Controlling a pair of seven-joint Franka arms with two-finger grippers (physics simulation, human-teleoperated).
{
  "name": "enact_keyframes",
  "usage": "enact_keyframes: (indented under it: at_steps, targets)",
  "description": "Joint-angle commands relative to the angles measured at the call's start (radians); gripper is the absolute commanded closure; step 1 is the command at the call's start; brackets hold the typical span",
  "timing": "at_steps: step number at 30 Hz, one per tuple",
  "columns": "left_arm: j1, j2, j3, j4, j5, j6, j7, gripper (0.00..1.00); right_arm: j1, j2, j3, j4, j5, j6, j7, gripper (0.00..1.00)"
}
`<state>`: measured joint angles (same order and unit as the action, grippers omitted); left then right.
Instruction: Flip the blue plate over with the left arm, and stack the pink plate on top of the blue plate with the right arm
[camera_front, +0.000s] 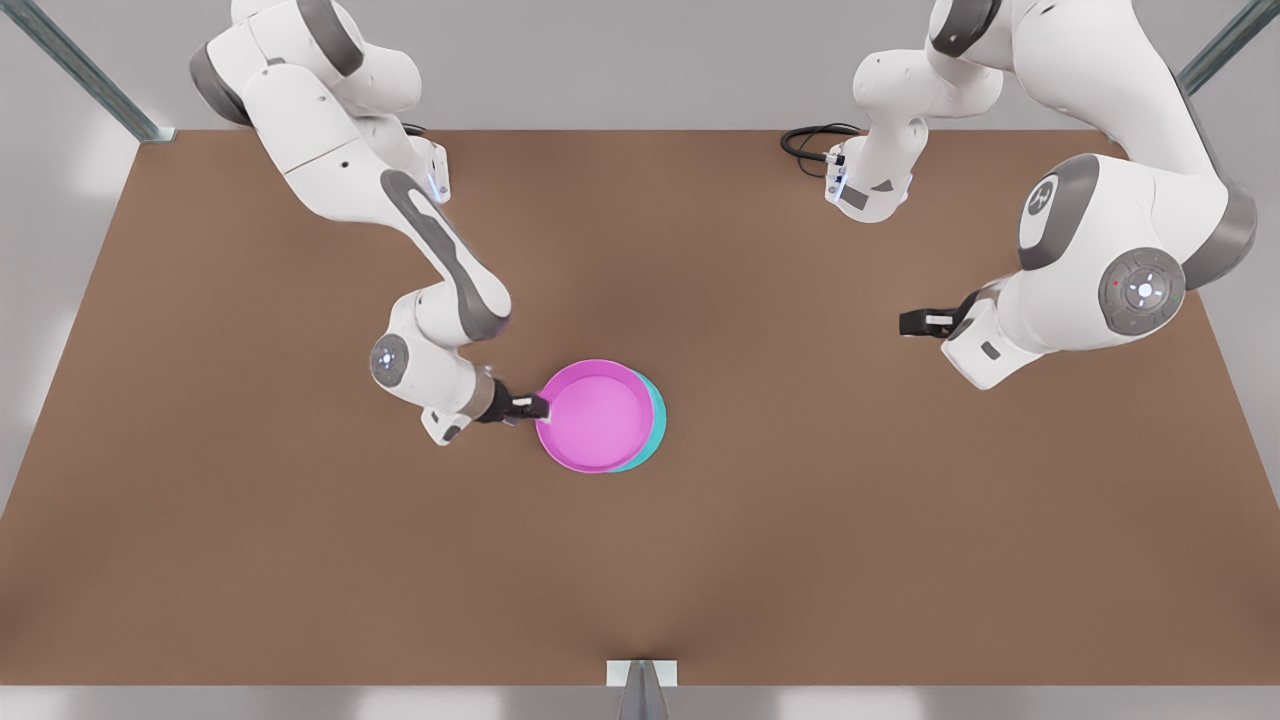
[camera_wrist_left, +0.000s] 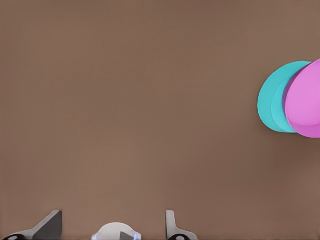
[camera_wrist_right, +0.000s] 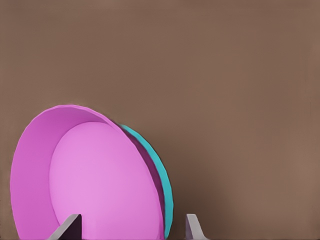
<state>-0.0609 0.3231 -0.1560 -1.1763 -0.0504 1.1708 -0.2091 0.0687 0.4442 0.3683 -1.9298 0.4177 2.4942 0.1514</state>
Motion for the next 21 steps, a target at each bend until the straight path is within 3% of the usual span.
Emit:
enact_keyframes:
  at_steps: [1, 2, 4, 6, 8, 10, 13, 21]
  targets:
    - [0.000, -0.003, 0.000, 0.001, 0.000, -0.003, 0.001, 0.00, -0.052, -0.047, -0.008, 0.005, 0.018, -0.023, 0.076, 0.00]
    - [0.000, -0.004, 0.000, 0.000, 0.000, -0.005, -0.001, 0.00, -0.142, -0.085, -0.031, 0.063, -0.049, -0.203, 0.071, 0.00]
    - [0.000, -0.007, -0.002, 0.001, 0.000, -0.007, -0.001, 0.00, -0.276, -0.027, -0.054, 0.445, -0.324, -0.736, 0.066, 0.00]
    - [0.000, -0.009, 0.000, 0.000, 0.001, -0.010, -0.001, 0.00, -0.366, -0.056, -0.054, 0.532, -0.488, -0.805, -0.128, 0.00]
    - [0.000, -0.004, 0.000, 0.000, 0.000, -0.008, -0.003, 0.00, -0.398, -0.148, -0.054, 0.609, -0.563, -1.037, -0.153, 0.00]
    - [0.000, 0.001, 0.000, -0.002, 0.003, -0.019, -0.006, 0.00, -0.489, -0.193, -0.049, 0.579, -0.497, -1.075, -0.162, 0.00]
    - [0.000, -0.003, 0.000, 0.000, 0.001, -0.019, -0.006, 0.00, -0.489, -0.346, -0.049, 0.491, -0.494, -1.069, -0.164, 0.00]
    - [0.000, -0.012, -0.002, 0.006, 0.004, -0.019, -0.007, 0.00, -0.463, -0.329, -0.042, 0.532, -0.502, -1.124, -0.156, 0.00]
